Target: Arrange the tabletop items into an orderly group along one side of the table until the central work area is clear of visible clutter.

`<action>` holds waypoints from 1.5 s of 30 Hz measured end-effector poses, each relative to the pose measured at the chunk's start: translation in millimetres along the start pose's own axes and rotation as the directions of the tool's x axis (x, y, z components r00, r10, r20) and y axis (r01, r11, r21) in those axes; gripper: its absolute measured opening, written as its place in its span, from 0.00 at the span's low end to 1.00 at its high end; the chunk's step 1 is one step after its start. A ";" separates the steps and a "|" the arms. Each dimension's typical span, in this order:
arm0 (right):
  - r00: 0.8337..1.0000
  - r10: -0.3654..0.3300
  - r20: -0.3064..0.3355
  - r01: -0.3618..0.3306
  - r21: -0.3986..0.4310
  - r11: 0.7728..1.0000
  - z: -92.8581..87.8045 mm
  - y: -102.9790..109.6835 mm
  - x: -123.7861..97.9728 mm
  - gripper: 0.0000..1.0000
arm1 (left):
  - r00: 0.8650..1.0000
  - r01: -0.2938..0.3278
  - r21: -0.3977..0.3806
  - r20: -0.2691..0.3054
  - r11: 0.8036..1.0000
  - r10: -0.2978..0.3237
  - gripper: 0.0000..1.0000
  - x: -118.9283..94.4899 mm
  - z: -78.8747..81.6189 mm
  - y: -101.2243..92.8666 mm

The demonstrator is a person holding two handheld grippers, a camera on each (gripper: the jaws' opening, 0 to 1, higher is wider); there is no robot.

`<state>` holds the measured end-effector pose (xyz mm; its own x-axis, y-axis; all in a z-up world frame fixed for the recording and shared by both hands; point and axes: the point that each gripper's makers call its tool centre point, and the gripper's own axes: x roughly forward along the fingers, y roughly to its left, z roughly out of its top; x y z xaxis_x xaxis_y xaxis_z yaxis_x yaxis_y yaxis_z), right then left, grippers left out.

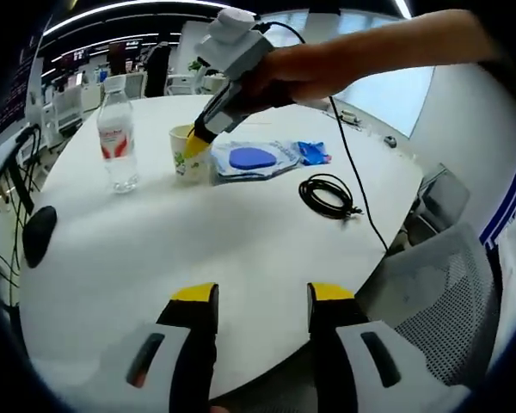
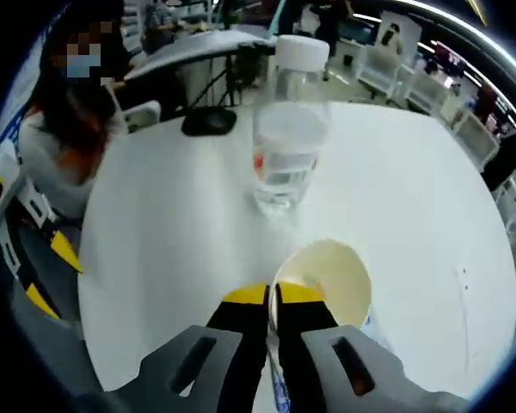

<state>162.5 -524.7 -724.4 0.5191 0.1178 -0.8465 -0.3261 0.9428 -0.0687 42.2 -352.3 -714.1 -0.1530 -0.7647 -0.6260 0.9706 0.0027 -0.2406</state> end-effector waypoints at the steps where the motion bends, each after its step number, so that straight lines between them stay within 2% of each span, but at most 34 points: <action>1: 1.000 0.000 -0.002 0.000 -0.002 1.000 -0.4 -0.7 0.8 0.00 | 1.000 0.000 -0.001 0.000 1.000 0.000 0.40 -0.1 -0.1 0.1; 13: 1.000 -0.017 0.003 0.017 -0.014 1.000 -1.0 -0.6 -2.1 0.09 | 1.000 0.003 -0.006 0.003 1.000 -0.003 0.40 0.3 -0.1 -0.7; 22: 0.998 -0.044 0.047 0.043 0.010 0.999 3.2 -0.4 -20.0 0.14 | 1.000 0.009 -0.003 0.000 1.000 -0.009 0.40 1.2 -0.5 -3.3; 30: 0.987 -0.072 0.146 0.057 0.104 0.993 10.2 3.1 -40.1 0.19 | 1.000 0.018 -0.005 -0.005 1.000 -0.018 0.40 1.6 -1.5 -5.3; 33: 0.980 -0.096 0.177 0.070 0.149 0.986 7.3 3.6 -50.7 0.21 | 1.000 0.020 -0.004 -0.008 1.000 -0.020 0.40 2.0 -2.2 -5.7; 39: 0.957 -0.169 0.235 0.102 0.272 0.957 -10.0 -0.7 -76.8 0.24 | 1.000 0.022 -0.016 -0.007 1.000 -0.022 0.41 2.9 -1.1 -4.9; 45: 0.950 -0.209 0.231 0.118 0.354 0.928 -52.0 15.1 -98.7 0.27 | 1.000 0.009 -0.021 -0.005 1.000 -0.009 0.42 3.4 1.0 1.1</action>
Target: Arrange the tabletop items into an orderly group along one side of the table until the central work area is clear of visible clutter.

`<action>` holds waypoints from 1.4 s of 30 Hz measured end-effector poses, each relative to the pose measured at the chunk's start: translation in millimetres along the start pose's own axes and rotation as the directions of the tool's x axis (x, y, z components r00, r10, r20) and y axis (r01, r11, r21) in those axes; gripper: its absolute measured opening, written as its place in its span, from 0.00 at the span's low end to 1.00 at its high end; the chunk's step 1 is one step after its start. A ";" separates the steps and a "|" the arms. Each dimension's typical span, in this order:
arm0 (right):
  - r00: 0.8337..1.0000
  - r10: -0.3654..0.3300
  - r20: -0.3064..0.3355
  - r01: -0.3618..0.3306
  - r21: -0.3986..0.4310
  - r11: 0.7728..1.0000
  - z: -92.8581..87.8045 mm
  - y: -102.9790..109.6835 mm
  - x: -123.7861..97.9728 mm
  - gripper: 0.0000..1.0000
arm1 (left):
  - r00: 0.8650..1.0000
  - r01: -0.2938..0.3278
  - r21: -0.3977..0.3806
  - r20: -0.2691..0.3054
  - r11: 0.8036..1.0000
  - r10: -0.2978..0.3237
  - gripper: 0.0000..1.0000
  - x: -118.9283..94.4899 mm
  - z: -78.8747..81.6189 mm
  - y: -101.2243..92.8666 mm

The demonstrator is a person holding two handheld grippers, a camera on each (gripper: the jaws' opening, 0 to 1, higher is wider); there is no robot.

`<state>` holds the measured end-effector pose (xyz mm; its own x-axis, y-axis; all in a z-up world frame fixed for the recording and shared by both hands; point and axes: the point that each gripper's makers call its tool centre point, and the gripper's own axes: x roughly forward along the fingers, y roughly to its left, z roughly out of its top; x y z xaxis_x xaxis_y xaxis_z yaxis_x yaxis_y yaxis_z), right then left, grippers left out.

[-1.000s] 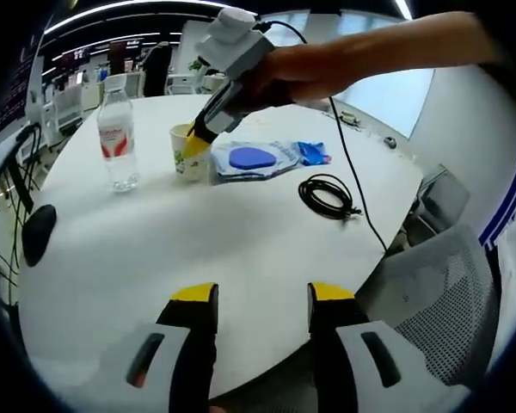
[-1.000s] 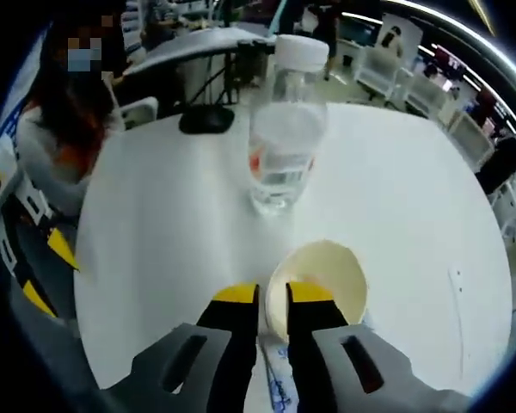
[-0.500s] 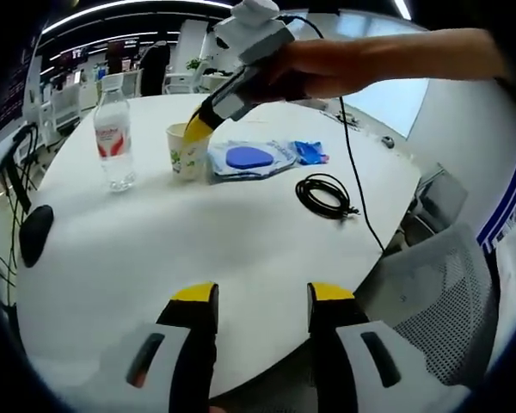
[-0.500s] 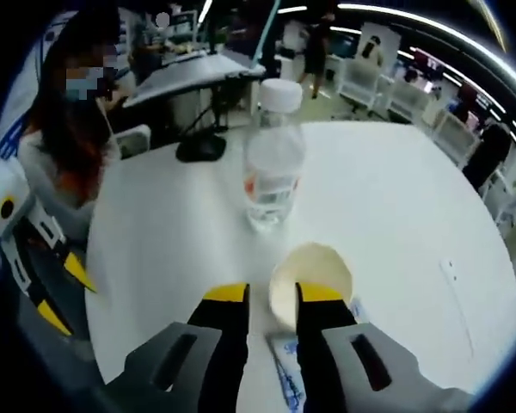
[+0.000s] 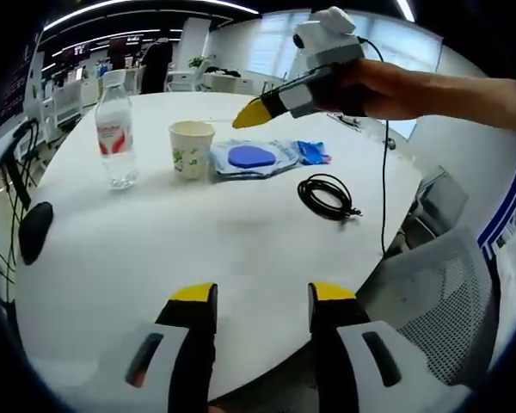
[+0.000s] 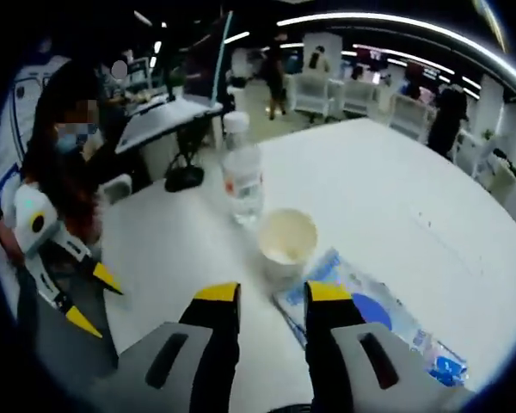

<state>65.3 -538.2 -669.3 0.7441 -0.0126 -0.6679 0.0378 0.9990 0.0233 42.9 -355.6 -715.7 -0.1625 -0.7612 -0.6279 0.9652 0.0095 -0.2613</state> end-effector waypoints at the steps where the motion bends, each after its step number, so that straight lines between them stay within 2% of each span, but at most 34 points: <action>1: 1.000 -0.005 0.001 0.005 0.016 1.000 -5.6 0.0 -4.2 0.27 | 1.000 -0.005 -0.003 0.001 1.000 0.005 0.42 -0.1 0.8 2.2; 6: 0.999 -0.039 -0.008 0.039 0.101 0.994 -45.0 -1.4 -28.8 0.29 | 0.999 -0.038 -0.025 0.015 0.999 0.038 0.43 -1.8 9.0 20.9; 13: 0.997 -0.074 -0.019 0.076 0.185 0.980 -87.6 4.1 -57.0 0.32 | 0.996 -0.077 -0.043 0.038 0.996 0.079 0.47 -5.3 23.0 46.4; 21: 0.988 -0.098 -0.117 0.123 0.223 0.967 -146.1 6.9 -67.9 0.32 | 0.995 -0.090 -0.038 0.041 0.995 0.091 0.48 -8.8 28.6 55.2; 24: 0.984 -0.115 -0.133 0.144 0.240 0.960 -155.2 6.6 -68.5 0.31 | 0.995 -0.090 -0.038 0.043 0.995 0.092 0.49 -10.8 29.7 56.3; 27: 0.985 -0.121 -0.125 0.151 0.264 0.953 -156.5 7.2 -65.2 0.30 | 0.995 -0.089 -0.040 0.045 0.995 0.091 0.49 -14.2 29.9 56.2; 32: 0.979 -0.133 -0.157 0.172 0.268 0.948 -162.8 6.2 -55.9 0.25 | 0.995 -0.088 -0.032 0.037 0.996 0.089 0.49 -17.3 27.1 56.6; 35: 0.981 -0.126 -0.150 0.164 0.275 0.947 -163.0 7.3 -52.7 0.18 | 0.995 -0.090 -0.031 0.039 0.995 0.091 0.50 -19.9 28.0 57.6; 42: 0.974 -0.110 -0.196 0.158 0.248 0.956 -172.8 13.4 -46.4 0.19 | 0.994 -0.097 -0.028 0.047 0.995 0.098 0.50 -24.7 32.3 59.8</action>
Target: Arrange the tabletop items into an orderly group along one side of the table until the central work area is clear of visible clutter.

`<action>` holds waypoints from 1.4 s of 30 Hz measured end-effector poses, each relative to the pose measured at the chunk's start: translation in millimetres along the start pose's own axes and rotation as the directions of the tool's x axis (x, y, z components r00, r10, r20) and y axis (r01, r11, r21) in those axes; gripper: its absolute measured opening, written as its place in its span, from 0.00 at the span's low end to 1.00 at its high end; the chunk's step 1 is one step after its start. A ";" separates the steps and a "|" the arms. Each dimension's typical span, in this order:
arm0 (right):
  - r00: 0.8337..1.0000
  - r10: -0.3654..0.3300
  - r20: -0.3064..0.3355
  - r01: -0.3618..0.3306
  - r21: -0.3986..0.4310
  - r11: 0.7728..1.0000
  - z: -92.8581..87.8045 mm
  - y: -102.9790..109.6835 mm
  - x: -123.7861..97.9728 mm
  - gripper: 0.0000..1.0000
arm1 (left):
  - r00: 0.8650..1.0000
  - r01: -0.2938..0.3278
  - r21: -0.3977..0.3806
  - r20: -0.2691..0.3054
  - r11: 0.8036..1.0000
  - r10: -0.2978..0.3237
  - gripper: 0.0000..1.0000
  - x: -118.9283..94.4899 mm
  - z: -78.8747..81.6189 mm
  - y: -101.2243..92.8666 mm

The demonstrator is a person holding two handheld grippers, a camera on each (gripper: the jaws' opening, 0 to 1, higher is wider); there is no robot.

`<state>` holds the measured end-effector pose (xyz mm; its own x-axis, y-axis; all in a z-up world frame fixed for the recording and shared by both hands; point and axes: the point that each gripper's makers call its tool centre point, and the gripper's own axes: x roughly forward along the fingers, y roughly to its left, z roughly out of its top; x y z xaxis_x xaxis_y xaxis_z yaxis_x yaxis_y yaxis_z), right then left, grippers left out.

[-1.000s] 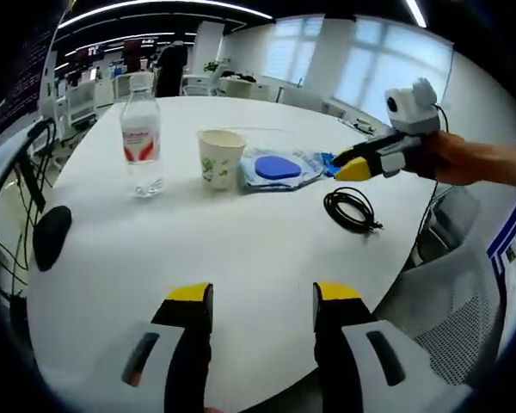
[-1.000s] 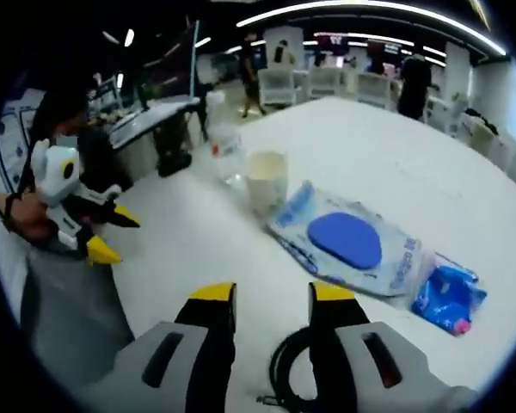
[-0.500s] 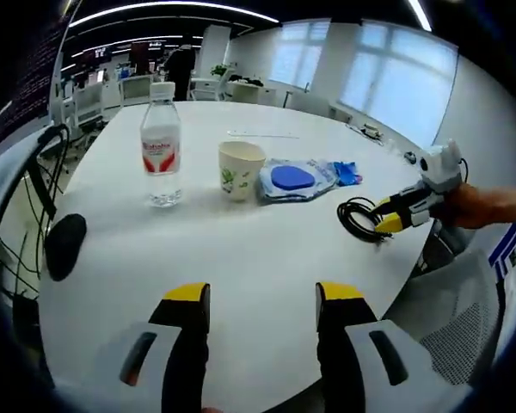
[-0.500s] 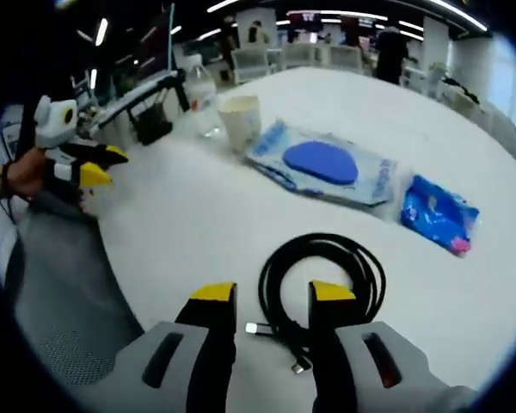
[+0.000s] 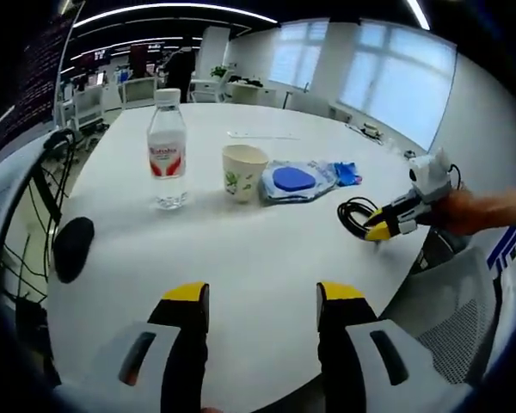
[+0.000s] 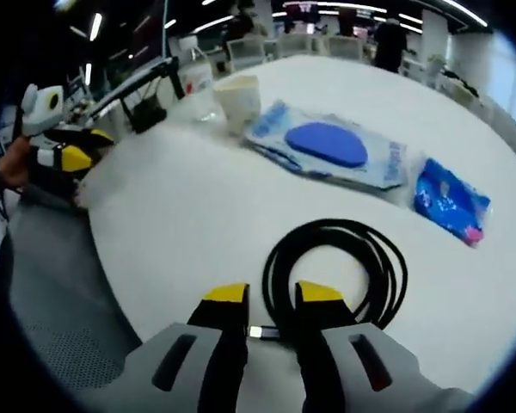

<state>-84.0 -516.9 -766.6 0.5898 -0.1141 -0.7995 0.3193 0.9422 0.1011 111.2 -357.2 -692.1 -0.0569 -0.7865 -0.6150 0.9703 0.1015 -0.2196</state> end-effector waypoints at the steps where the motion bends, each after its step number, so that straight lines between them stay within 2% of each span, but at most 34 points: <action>1: 1.000 0.001 -0.004 -0.001 -0.002 1.000 -1.1 0.4 0.6 0.18 | 1.000 0.000 -0.001 0.000 1.000 0.000 0.50 -0.1 0.1 0.2; 7: 1.000 -0.025 -0.014 0.025 -0.022 0.999 -3.6 -4.0 1.6 0.11 | 1.000 0.000 -0.001 0.002 1.000 0.000 0.50 -1.8 -0.2 1.2; 13: 1.000 -0.014 -0.011 0.013 -0.017 1.000 -3.6 -2.7 1.1 0.12 | 1.000 -0.013 -0.012 0.004 1.000 0.013 0.49 -1.7 0.2 6.4; 24: 1.000 -0.013 0.011 0.013 -0.002 1.000 -1.2 0.1 -4.8 0.20 | 0.999 -0.041 -0.037 0.032 0.998 0.042 0.48 2.6 16.5 26.1; 28: 0.999 -0.024 0.042 0.024 0.006 1.000 2.1 -1.7 -10.4 0.24 | 0.998 -0.049 -0.045 0.042 0.998 0.051 0.48 8.2 26.9 33.8; 30: 0.997 -0.027 0.069 0.026 0.020 0.999 6.3 -0.1 -15.5 0.27 | 0.997 -0.042 -0.083 0.065 0.996 0.048 0.48 11.1 35.8 37.5; 35: 0.997 -0.031 0.075 0.030 0.019 0.999 4.6 1.5 -22.2 0.30 | 0.993 -0.068 -0.100 0.088 0.993 0.077 0.48 17.0 55.4 54.4; 38: 0.997 -0.030 0.076 0.028 0.028 0.999 2.4 5.1 -27.4 0.33 | 0.989 -0.075 -0.162 0.112 0.984 0.094 0.49 22.7 68.8 68.3; 42: 0.996 -0.026 0.089 0.023 0.033 0.999 0.7 11.4 -33.1 0.35 | 0.982 -0.105 -0.178 0.134 0.978 0.130 0.51 28.1 89.9 85.4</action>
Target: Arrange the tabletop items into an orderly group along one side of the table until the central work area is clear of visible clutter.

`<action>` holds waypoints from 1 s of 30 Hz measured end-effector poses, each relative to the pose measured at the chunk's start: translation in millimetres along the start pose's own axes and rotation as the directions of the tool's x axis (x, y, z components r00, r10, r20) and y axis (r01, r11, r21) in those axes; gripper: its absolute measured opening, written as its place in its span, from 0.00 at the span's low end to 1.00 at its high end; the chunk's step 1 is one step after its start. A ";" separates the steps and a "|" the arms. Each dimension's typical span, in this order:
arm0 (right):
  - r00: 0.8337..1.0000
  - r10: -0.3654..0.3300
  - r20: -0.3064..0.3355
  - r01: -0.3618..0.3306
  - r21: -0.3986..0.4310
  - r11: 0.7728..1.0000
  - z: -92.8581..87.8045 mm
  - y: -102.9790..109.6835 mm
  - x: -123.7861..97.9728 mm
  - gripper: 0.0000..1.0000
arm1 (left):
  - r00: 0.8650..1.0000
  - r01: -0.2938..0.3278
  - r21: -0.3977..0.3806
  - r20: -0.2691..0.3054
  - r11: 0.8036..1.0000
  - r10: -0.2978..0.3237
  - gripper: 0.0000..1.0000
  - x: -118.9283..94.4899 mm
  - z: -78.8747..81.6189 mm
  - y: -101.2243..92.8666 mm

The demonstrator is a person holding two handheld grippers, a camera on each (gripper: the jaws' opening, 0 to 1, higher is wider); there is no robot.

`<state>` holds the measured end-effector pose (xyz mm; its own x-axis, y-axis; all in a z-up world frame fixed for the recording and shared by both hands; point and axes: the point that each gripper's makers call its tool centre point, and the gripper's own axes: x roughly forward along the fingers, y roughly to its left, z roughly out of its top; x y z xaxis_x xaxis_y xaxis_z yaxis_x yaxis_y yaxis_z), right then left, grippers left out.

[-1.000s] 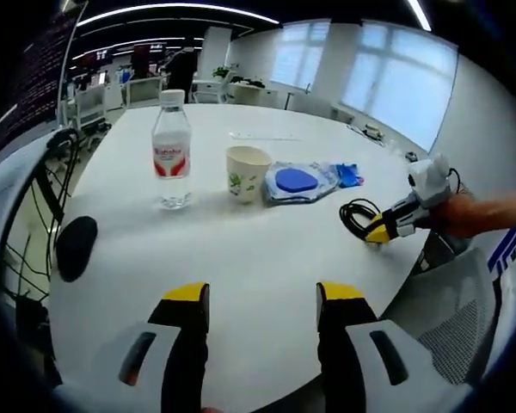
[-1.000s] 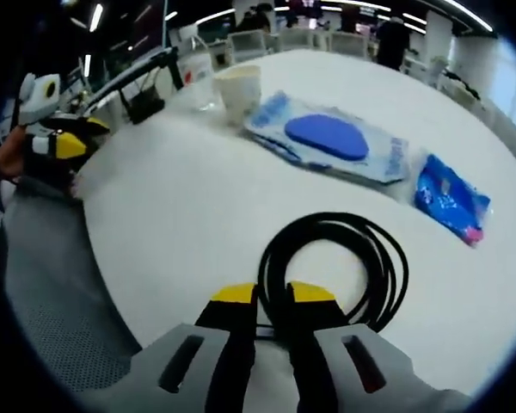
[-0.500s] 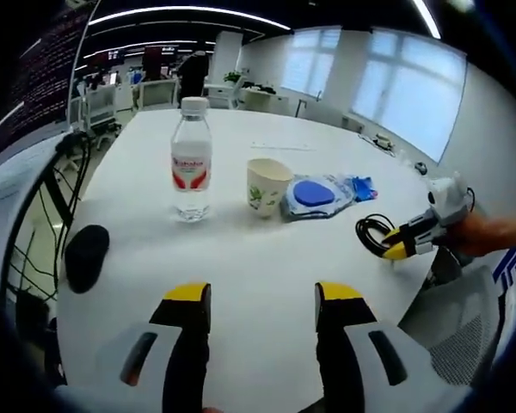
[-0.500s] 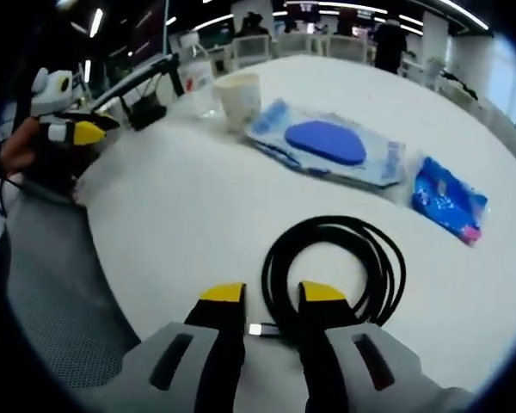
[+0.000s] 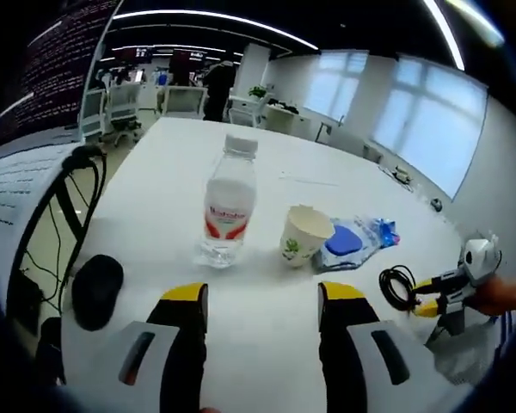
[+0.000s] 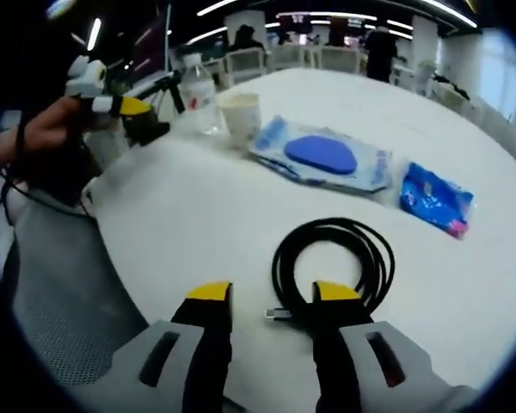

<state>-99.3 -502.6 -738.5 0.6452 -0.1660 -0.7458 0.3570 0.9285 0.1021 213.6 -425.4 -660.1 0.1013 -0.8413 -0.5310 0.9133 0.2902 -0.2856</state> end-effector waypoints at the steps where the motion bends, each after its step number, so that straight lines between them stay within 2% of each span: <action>1: 1.000 -0.002 0.007 0.002 0.010 1.000 -0.1 1.0 -1.7 0.35 | 1.000 -0.002 -0.007 0.006 1.000 0.002 0.52 2.2 4.2 0.8; 5: 1.000 -0.003 0.025 0.003 0.034 0.999 -0.7 6.5 -5.9 0.36 | 0.999 0.000 -0.033 0.037 0.999 0.001 0.55 14.9 21.3 2.6; 13: 1.000 -0.013 0.026 0.012 0.052 0.999 -3.4 11.0 -13.5 0.37 | 0.998 -0.021 -0.043 0.053 0.999 0.023 0.61 44.0 41.1 8.4; 19: 0.997 -0.032 0.069 0.025 0.088 0.996 7.5 10.7 -23.3 0.38 | 0.998 -0.034 -0.041 0.045 0.999 0.036 0.62 62.7 44.3 13.3; 25: 0.996 -0.025 0.083 0.017 0.095 0.995 10.2 16.3 -25.5 0.39 | 0.999 -0.039 -0.005 0.032 0.999 0.039 0.59 78.3 44.9 14.1; 30: 0.996 -0.017 0.091 0.008 0.102 0.995 12.0 20.4 -24.7 0.43 | 0.998 -0.048 -0.016 0.035 0.999 0.048 0.56 85.8 46.9 20.0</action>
<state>-99.9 -483.5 -710.1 0.6977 -0.2113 -0.6845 0.4290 0.8885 0.1631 259.0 -513.2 -673.9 0.1590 -0.8418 -0.5159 0.9010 0.3373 -0.2727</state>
